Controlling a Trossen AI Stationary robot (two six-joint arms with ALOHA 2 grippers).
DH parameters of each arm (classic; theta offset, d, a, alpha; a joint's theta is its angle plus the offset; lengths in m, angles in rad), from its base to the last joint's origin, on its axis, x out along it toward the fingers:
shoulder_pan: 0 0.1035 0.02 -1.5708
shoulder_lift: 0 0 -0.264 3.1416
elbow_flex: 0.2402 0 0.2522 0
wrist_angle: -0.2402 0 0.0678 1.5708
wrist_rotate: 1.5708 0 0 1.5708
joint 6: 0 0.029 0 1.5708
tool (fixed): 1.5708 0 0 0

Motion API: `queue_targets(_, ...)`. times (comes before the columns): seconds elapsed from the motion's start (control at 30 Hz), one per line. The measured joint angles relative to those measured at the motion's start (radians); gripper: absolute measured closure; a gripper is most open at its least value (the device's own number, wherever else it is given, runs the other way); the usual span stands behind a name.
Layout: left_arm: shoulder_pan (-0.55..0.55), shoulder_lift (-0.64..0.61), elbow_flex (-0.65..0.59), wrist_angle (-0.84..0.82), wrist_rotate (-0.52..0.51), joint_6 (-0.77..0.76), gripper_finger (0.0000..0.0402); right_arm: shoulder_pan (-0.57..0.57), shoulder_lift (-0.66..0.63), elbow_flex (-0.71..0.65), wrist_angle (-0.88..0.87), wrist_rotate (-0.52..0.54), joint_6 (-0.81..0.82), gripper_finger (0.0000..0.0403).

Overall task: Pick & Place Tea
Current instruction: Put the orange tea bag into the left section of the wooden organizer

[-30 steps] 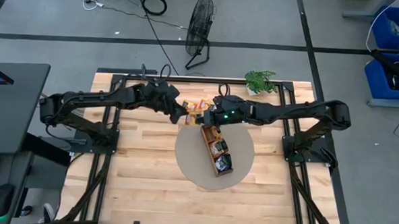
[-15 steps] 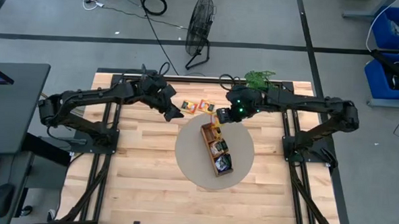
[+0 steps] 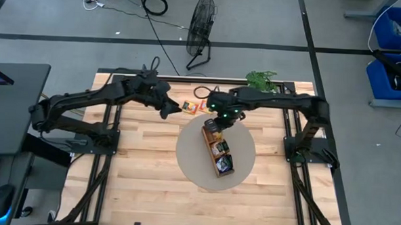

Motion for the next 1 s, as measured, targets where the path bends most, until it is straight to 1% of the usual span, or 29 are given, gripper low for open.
queue_targets(0.2,0.000,-0.004,0.000,-0.006,-0.004,-0.003,0.0202,-0.022,0.068,0.015,-0.010,-0.001,-0.034,0.0403)
queue_targets(0.4,0.000,-0.004,0.000,-0.007,-0.004,0.001,0.0202,-0.044,0.106,0.015,-0.031,-0.002,-0.052,0.0403)
queue_targets(0.6,0.000,-0.004,0.000,-0.006,-0.004,0.004,0.0202,-0.046,0.157,0.015,-0.020,-0.030,-0.071,0.0403)
queue_targets(1.0,0.000,-0.004,0.000,-0.005,-0.013,0.006,0.0203,-0.056,0.164,0.015,0.024,-0.012,-0.069,0.0403)
